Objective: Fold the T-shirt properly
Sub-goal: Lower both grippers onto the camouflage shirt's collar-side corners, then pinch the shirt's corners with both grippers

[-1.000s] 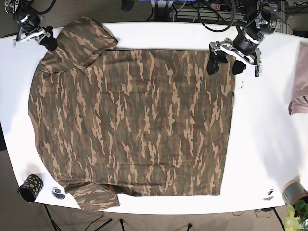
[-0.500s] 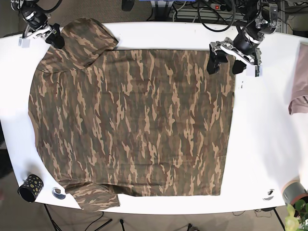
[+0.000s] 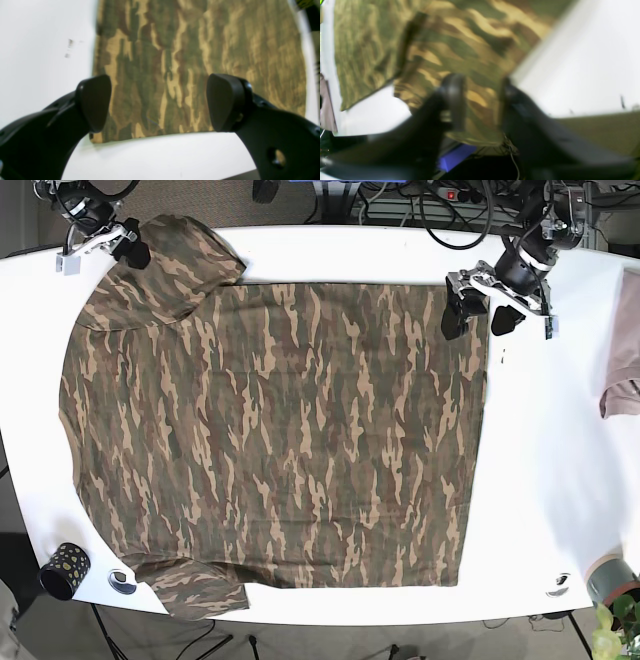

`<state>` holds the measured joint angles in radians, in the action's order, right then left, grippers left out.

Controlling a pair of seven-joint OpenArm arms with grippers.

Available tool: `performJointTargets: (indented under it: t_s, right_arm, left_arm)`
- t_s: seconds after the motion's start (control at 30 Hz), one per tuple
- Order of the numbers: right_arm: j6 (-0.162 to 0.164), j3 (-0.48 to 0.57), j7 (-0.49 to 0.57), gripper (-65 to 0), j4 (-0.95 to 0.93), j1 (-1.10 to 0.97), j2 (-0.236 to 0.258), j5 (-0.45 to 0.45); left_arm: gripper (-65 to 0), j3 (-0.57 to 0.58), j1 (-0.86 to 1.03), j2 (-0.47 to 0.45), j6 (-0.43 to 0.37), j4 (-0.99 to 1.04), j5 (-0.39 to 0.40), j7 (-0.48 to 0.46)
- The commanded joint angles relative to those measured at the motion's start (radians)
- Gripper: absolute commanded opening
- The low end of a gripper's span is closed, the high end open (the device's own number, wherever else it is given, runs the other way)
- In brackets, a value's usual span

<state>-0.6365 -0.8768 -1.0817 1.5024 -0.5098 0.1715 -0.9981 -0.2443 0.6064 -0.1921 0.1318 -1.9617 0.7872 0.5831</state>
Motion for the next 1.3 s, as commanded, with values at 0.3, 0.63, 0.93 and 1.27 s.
performJointTargets:
  t_s: [0.3,0.63,0.93,1.27]
  right_arm:
    - [-0.007,-0.005,-0.005,-65.0,0.013,-0.006,0.012,-0.005]
    - [-0.007,-0.003,-0.005,-65.0,0.013,-0.005,0.012,-0.005]
    - [-0.009,-0.002,-0.005,-65.0,0.013,-0.006,0.01,-0.005]
    - [-0.009,-0.003,-0.005,-65.0,0.013,-0.008,0.009,-0.005]
  left_arm:
    - [-9.4,-0.042,0.06,-0.008,0.007,0.003,0.105,-0.016]
    - [-9.6,-0.053,0.111,0.0,0.007,0.094,0.11,-0.019]
    - [-9.6,-0.054,0.1,0.0,0.021,0.16,0.11,-0.019]
    - [-32.4,-0.049,0.025,0.0,0.088,0.212,0.108,-0.018]
